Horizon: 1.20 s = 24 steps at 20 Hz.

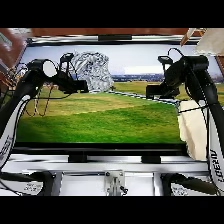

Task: Fold the shirts.

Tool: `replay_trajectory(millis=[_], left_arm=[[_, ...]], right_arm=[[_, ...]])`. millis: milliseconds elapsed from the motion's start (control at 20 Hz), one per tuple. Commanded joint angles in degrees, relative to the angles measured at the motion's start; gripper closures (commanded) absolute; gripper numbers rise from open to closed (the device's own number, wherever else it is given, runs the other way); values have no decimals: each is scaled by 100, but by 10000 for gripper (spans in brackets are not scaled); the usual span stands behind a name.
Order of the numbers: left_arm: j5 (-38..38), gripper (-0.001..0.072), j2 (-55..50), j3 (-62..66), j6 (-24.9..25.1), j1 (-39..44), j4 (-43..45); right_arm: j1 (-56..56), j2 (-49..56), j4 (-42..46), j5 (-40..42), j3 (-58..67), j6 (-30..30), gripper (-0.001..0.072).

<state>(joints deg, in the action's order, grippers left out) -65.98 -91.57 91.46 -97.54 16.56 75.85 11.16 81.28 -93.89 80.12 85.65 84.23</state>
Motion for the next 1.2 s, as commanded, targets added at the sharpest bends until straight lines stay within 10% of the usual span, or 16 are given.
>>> replay_trajectory(millis=[0,700,750,950,1150], left_arm=[[579,32,-833,605,-260,-378,-498],[1521,51,-2686,1307,-328,-688,-1172],[1523,85,-2712,1307,-328,-688,-1207],[1596,662,-2695,1307,-319,-691,-1386],[1602,660,-2288,1309,610,-664,-1644]], right_arm=[[2,48,675,-317,4,55,33],[2,188,-219,-415,-7,72,33],[2,188,-225,-415,-7,72,33],[2,188,-225,-422,-7,70,33],[2,188,-221,-446,-7,72,33]])
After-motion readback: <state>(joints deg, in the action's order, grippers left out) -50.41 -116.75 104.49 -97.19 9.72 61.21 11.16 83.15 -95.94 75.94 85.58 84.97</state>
